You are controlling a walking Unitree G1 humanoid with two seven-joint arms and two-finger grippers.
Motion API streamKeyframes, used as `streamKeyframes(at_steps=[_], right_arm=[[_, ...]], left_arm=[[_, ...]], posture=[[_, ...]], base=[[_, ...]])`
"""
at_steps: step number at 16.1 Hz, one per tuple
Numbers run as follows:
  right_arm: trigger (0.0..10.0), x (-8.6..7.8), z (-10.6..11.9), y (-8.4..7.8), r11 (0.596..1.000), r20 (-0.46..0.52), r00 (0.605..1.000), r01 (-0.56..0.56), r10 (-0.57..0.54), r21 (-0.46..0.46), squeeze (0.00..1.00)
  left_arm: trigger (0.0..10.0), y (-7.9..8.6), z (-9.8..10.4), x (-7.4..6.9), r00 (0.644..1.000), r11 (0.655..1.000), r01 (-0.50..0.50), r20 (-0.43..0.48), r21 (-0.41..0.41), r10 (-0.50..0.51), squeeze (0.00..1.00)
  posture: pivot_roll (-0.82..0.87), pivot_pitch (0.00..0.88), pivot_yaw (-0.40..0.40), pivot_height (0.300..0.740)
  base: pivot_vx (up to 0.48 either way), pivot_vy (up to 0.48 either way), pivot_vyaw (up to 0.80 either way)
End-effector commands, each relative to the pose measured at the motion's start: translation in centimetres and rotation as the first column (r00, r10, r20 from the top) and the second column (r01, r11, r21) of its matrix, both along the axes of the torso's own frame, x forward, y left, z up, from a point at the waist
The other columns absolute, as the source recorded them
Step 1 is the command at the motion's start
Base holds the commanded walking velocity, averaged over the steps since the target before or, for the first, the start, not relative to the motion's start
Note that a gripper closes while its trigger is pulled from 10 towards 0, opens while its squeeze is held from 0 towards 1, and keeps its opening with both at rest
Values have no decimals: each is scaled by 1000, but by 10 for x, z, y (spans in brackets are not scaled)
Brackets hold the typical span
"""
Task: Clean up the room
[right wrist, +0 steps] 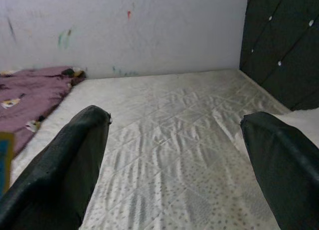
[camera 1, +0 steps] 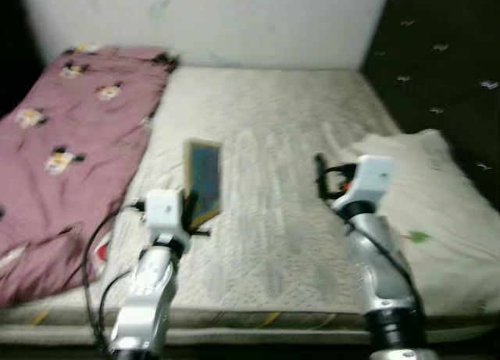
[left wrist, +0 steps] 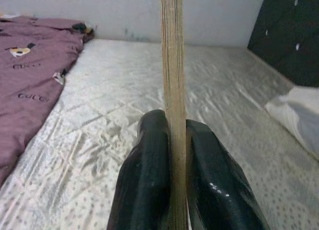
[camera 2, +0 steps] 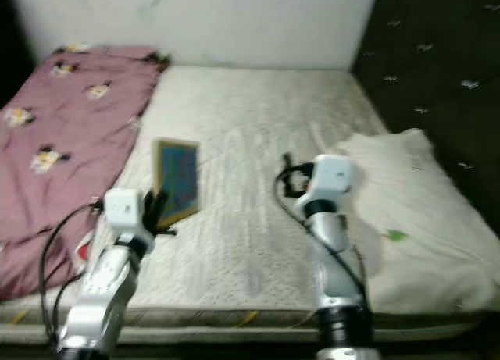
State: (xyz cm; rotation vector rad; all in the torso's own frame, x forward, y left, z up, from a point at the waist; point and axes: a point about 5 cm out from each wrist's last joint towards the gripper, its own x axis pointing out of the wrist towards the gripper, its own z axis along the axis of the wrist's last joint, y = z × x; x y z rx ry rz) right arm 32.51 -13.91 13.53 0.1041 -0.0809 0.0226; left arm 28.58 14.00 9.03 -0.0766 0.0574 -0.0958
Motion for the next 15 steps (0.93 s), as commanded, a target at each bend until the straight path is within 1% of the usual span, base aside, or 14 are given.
streamKeyframes(at_steps=[1, 4, 10, 12, 13, 15], right_arm=[[10000, 2, 4, -3, 1000, 13, 1000, 6, -6, -6, 0], [10000, 1, 4, -4, 1000, 12, 1000, 5, -5, -11, 0], [10000, 1, 3, -3, 1000, 10, 1000, 4, -4, -12, 0], [10000, 1, 2, -3, 1000, 7, 1000, 3, -3, -13, 0], [10000, 0, 1, -3, 1000, 5, 1000, 2, -2, -14, 0], [10000, -1, 0, -3, 1000, 4, 1000, -1, 1, -16, 0]], left_arm=[[10000, 2, 10, 3, 999, 1000, -14, 47, -2, 14, 0], [10000, 2, 9, 3, 999, 1000, -13, 47, 12, 12, 0], [10000, 1, 9, 3, 999, 1000, -11, 46, 7, 11, 0], [10000, 1, 9, 3, 999, 1000, -11, 50, 5, 10, 0], [10000, 1, 10, 3, 998, 1000, -21, 60, -19, 22, 0], [10000, 5, 11, 0, 996, 999, -50, 71, -1, 50, 0]], posture=[[-4, 21, 20, 740], [-5, 22, 19, 740], [-5, 22, 19, 740], [-5, 22, 19, 740], [-5, 26, 18, 740], [-5, 26, 18, 740]], base=[[0, -341, 0], [0, -314, 0], [0, -334, 0], [0, 0, 0], [0, 0, 0], [0, 0, 0]])
